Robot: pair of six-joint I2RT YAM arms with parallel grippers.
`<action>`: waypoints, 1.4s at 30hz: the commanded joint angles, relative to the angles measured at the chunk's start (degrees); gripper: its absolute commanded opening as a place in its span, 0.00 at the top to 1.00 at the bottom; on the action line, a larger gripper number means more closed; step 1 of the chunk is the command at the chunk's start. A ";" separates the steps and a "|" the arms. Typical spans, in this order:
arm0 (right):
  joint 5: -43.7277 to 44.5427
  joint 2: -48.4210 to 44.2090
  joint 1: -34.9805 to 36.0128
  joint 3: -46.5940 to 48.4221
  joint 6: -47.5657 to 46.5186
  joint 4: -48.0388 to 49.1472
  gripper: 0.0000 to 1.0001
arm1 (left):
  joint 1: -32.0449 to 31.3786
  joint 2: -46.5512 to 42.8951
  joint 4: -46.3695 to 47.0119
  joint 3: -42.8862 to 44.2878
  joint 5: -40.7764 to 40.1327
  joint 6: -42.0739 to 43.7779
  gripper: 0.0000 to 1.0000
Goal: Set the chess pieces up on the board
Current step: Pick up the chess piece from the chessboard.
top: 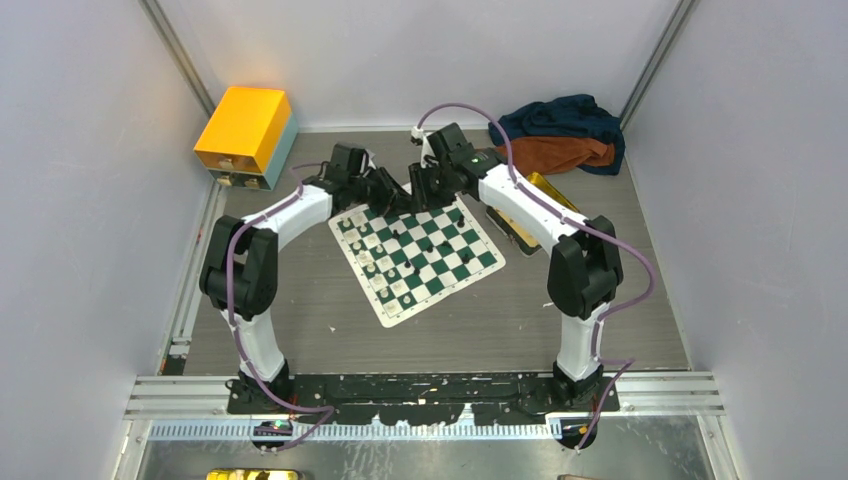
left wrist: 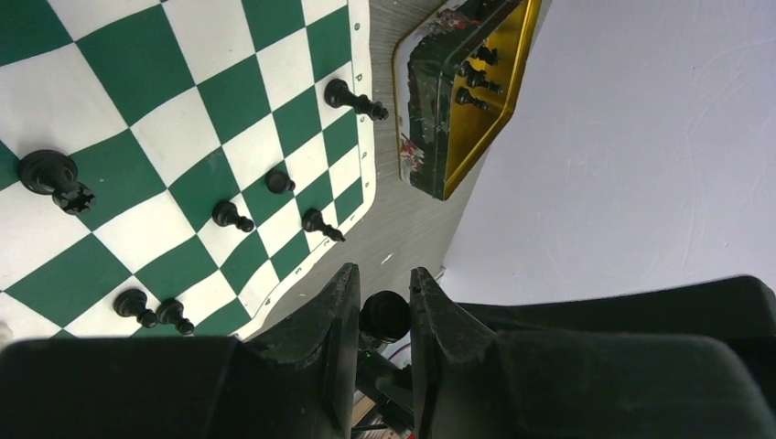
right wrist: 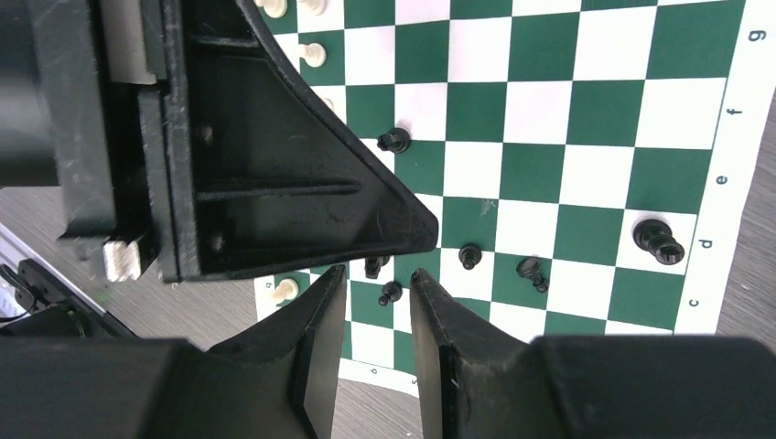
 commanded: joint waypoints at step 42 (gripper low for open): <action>11.03 -19.73 -1.43 -31.56 0.61 51.88 0.64 | -1.12 -0.33 26.80 -5.49 -4.40 -48.34 1.00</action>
